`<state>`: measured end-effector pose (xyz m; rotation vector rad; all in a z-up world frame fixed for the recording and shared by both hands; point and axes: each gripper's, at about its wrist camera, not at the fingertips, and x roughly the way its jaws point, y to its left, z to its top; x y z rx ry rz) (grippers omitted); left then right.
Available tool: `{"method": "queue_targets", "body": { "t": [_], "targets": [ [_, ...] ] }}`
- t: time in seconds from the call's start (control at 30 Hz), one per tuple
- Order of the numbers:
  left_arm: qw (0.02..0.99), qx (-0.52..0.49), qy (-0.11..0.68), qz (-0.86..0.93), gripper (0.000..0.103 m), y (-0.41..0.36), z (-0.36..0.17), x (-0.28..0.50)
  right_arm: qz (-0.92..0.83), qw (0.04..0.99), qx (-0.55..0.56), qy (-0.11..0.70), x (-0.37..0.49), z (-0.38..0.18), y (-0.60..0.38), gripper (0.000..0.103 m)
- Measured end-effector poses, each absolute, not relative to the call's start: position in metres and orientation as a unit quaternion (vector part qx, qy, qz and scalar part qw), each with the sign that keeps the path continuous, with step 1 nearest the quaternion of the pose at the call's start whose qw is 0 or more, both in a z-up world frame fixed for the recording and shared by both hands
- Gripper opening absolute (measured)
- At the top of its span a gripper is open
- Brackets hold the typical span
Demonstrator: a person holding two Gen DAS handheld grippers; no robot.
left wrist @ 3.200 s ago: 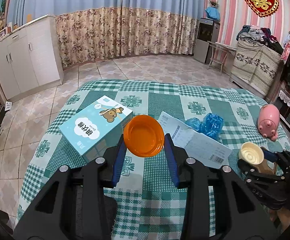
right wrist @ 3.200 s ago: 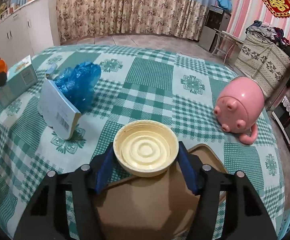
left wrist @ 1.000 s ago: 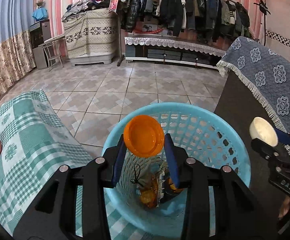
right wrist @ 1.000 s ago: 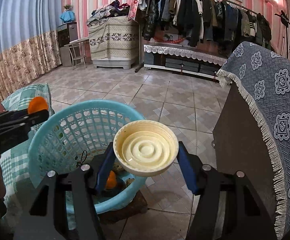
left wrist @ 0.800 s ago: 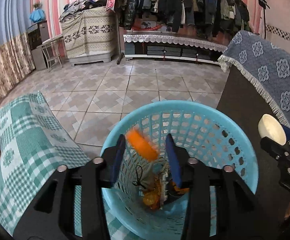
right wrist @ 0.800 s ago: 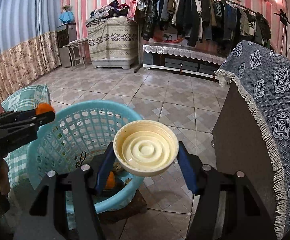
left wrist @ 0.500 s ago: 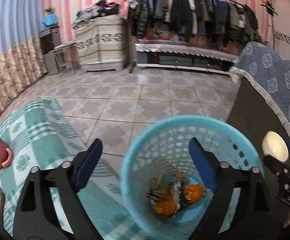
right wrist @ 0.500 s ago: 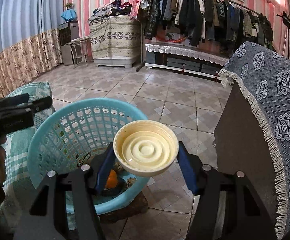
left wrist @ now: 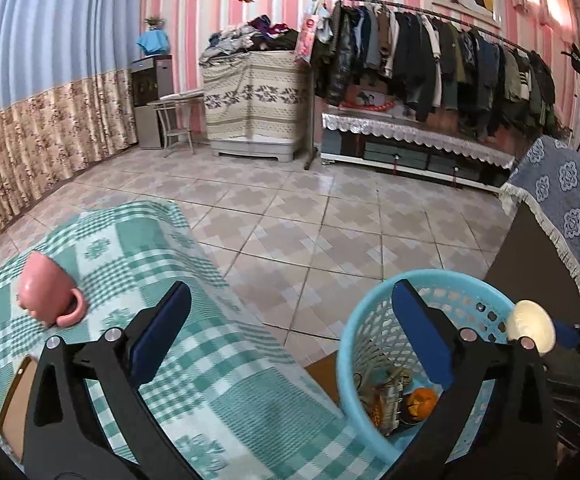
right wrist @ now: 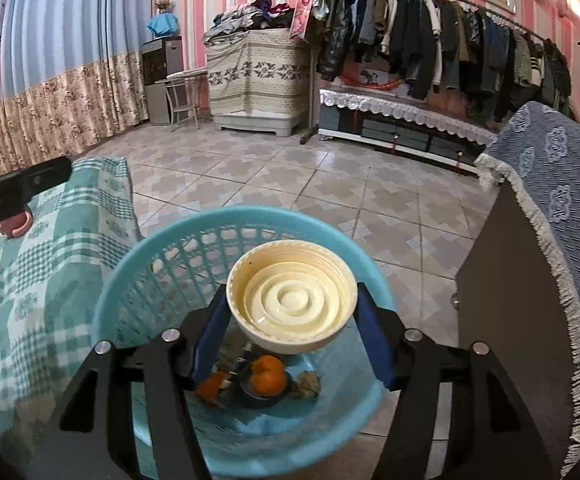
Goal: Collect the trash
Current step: 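Open the right tool to drop the cream lid into the basket, then move both tools back over the bed toward the blue bag and leaflet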
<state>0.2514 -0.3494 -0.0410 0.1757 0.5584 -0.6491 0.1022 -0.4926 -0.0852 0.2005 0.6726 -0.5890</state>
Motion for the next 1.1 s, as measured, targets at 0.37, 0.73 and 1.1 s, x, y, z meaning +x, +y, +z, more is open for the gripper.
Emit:
{"method": "queue_targets", "body": {
  "t": [0.37,0.73,1.1],
  "targets": [
    [0.922,0.084,0.259,-0.274,0.098,-0.287,-0.033,0.248,-0.286,0.896,0.101,0.324,0.129,-0.089,-0.484,0.09],
    [0.938,0.06,0.261,-0.22,0.098,-0.205,-0.03,0.241,-0.288,0.899,0.077,0.321,0.134,-0.085,-0.444,0.097],
    [0.956,0.042,0.252,-0.144,0.098,-0.102,-0.023,0.233,-0.218,0.931,0.066,0.285,0.156,-0.06,-0.357,0.099]
  ]
}}
